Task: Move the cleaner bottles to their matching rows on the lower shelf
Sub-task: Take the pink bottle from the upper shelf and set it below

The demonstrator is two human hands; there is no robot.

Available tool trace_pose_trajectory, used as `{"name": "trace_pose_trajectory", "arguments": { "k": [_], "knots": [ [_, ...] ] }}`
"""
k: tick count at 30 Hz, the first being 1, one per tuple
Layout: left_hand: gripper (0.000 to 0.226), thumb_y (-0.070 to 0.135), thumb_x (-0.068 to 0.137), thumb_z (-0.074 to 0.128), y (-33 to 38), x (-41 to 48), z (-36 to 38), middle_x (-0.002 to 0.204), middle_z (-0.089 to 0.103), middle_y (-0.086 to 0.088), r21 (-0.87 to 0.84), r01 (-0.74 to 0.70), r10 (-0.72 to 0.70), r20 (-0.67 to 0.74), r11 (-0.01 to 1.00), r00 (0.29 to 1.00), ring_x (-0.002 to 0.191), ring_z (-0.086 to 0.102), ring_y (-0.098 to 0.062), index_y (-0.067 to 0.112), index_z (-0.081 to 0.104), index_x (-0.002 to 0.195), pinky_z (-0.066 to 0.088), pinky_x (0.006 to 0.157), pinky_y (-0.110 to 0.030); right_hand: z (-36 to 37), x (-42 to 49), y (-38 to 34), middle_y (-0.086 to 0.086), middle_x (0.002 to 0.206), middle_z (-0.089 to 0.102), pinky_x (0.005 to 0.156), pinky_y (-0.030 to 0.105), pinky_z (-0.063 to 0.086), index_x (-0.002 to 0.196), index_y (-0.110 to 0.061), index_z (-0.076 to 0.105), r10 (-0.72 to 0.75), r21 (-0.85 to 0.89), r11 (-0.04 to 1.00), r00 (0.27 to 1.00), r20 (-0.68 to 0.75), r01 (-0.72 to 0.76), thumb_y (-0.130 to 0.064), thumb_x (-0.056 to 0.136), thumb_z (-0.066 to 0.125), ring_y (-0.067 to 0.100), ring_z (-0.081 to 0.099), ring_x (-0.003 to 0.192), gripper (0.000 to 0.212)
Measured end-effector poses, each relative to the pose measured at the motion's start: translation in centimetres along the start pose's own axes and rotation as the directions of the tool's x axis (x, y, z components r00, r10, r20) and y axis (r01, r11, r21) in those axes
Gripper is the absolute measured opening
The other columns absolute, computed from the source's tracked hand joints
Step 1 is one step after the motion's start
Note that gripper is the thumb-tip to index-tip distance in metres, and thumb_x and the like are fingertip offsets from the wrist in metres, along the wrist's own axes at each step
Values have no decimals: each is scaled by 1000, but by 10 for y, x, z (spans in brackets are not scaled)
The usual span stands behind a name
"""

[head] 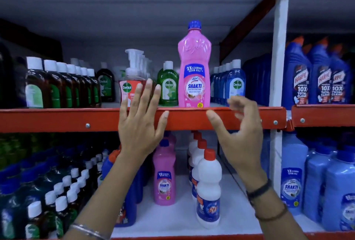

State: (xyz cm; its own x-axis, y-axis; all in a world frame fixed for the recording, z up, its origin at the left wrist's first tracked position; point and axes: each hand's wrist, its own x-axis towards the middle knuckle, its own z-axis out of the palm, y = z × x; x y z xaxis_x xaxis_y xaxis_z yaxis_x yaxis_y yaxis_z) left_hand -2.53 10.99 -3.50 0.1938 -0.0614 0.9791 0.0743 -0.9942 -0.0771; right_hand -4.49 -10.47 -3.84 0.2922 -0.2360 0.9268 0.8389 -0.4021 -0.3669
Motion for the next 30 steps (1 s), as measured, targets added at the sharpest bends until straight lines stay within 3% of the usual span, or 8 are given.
{"name": "trace_pose_trajectory", "arguments": {
  "k": [3,7,10,14,17,20,24,30],
  "knots": [
    [62,51,96,24,-11,-3,-2,160,19,-1,25,21,-20,-17,999,1000,148,15,-19,21,25,151,10,118,-45,20,38,-16,-3,114,51,85,30,50,118,-16,50,3,-30,1000,1000,1,-3,-66,72,58,9,51,108,68],
    [63,51,96,25,-11,-4,-1,159,21,-2,40,21,-19,-43,999,999,147,18,-21,19,27,150,11,118,-46,53,75,-34,9,131,46,76,37,45,131,-12,37,94,-376,923,995,28,-77,-83,60,51,25,49,118,102],
    [63,51,96,25,-12,-4,-1,159,22,-3,42,16,-14,-47,999,999,147,18,-21,19,28,150,10,119,-45,72,86,-41,14,117,51,63,35,36,114,-7,43,107,-549,830,994,-10,-95,-86,57,50,32,56,103,97],
    [62,51,97,25,-12,-4,-1,159,22,-2,37,10,-7,-56,999,998,147,18,-21,19,29,150,11,118,-46,75,91,-41,14,112,56,63,36,32,106,-5,47,102,-575,812,994,-38,-105,-77,61,59,35,59,99,85],
    [62,50,96,27,-13,-5,0,159,24,-2,27,4,-3,-57,1000,998,147,18,-21,20,28,150,12,118,-47,62,93,-41,10,109,58,64,31,32,105,-7,50,150,-468,869,987,-58,-159,-73,61,63,30,57,90,80],
    [63,51,96,28,-14,-4,1,159,24,-2,15,2,-1,-52,1000,999,147,17,-21,20,28,150,12,118,-47,47,86,-36,1,101,61,57,20,29,104,-14,54,186,-205,957,977,-108,-205,-69,59,68,15,56,80,72],
    [63,51,96,26,-14,-5,2,159,23,-2,4,-1,1,-50,1000,999,148,16,-21,20,26,151,11,118,-47,29,70,-36,-5,97,61,67,5,41,104,-16,53,160,80,986,946,-283,-143,-66,58,70,-5,55,75,70],
    [62,53,98,25,-26,-10,0,159,22,-1,2,-18,18,-55,1000,998,147,18,-21,22,23,152,9,118,-46,13,34,-42,-3,101,61,79,16,48,105,-23,50,110,203,979,908,-405,-28,-64,60,69,10,61,88,63]
  ]
}}
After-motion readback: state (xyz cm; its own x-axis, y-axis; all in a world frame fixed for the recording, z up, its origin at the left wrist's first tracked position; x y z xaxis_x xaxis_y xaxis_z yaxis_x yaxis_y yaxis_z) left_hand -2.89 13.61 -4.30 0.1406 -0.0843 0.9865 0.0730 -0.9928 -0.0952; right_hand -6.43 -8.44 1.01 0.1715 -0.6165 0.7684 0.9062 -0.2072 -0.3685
